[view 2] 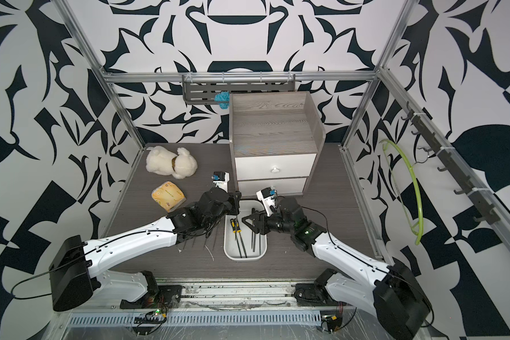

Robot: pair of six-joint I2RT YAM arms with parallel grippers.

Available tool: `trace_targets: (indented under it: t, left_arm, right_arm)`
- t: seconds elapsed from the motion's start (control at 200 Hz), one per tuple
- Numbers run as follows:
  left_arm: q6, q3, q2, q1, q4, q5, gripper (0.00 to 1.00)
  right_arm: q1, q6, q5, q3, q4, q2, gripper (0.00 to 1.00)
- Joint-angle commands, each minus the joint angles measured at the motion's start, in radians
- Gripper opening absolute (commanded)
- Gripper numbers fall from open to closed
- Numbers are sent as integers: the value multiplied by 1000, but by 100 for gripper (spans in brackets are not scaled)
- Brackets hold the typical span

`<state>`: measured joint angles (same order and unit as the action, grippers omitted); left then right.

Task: Take the file tool out of the storage box
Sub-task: Pick up the file tool from the storage box.

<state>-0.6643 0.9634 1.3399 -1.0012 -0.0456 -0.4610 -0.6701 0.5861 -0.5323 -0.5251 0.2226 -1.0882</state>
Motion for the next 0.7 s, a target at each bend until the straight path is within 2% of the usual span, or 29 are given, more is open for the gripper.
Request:
trace_targets:
  t: [0.0,0.255,0.38,0.49,0.565,0.595,0.695]
  left_arm:
    - [26,3,-16,-2,30,-43,6]
    - [31,20,7,-2,36,-37,6]
    - [25,11,15,-2,55,-31,7]
    - [20,9,19,-2,57,-33,7]
    - [15,6,21,-2,59,-31,9]
    - [14,5,22,-2,62,-31,13]
    - [19,10,30,-2,60,-15,36]
  right_arm:
    - [-38,7,-39,-65,57,-32,51]
    - [-69,6,-45,-104,52,-127,42]
    - [-69,3,-16,-111,36,-140,18]
    - [-70,1,-1,-108,34,-137,13]
    - [-70,-2,9,-112,25,-142,3]
    - [-70,-6,16,-115,11,-144,0]
    - [-70,-27,51,-129,-45,-147,0]
